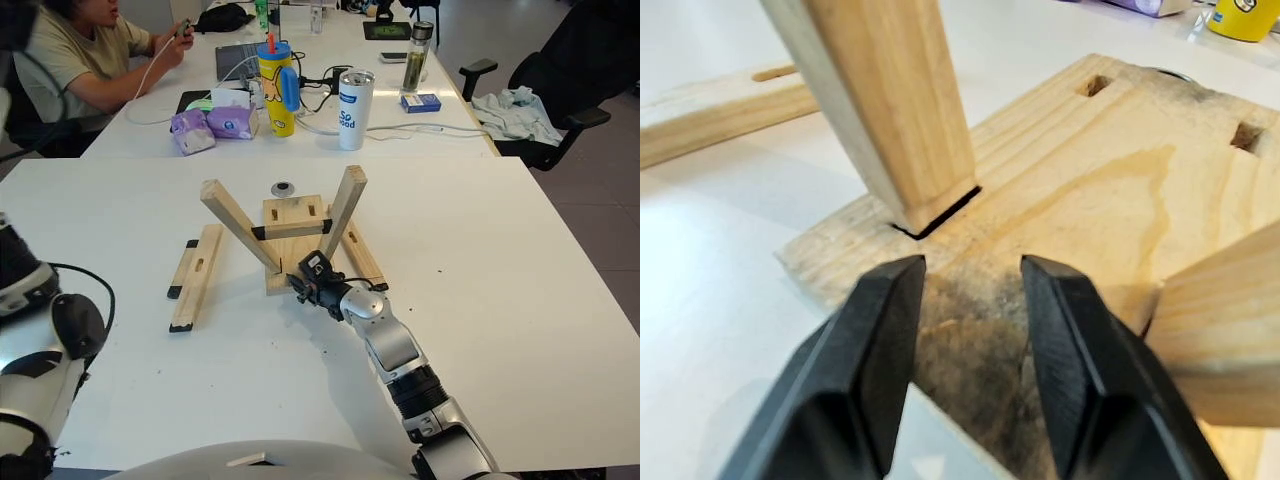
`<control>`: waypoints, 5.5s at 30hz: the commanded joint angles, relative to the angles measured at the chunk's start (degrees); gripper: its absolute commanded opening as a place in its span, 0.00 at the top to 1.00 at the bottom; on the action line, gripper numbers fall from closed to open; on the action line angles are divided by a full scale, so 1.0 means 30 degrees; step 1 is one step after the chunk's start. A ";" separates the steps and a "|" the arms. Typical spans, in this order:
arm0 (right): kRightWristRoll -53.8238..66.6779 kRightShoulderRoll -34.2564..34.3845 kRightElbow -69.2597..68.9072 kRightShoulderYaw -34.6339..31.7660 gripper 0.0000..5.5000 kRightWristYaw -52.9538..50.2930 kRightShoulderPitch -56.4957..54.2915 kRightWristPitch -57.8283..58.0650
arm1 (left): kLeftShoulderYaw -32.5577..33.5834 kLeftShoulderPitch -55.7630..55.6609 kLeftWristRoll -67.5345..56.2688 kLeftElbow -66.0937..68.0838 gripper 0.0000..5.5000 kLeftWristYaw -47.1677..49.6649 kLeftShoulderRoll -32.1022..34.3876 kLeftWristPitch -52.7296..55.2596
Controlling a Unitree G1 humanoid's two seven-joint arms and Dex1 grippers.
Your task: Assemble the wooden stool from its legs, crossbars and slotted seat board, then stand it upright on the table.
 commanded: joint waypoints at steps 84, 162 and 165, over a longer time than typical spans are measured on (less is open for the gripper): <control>0.2326 0.0419 -0.0571 -0.0459 0.68 0.5997 -0.4173 -0.2401 | -1.3894 1.5955 1.0011 -0.6784 0.28 -0.3510 0.4421 0.2976; 0.0400 -1.0452 -0.5544 -0.3939 0.68 0.8398 0.1564 0.1807 | -1.0573 1.3939 1.8087 -0.0661 0.28 0.2650 -0.0319 0.1033; -0.0975 -0.9755 -0.3883 -0.2568 0.68 0.7509 0.1204 0.0726 | -1.0940 1.3775 1.8270 -0.0511 0.28 0.2507 -0.0358 0.1069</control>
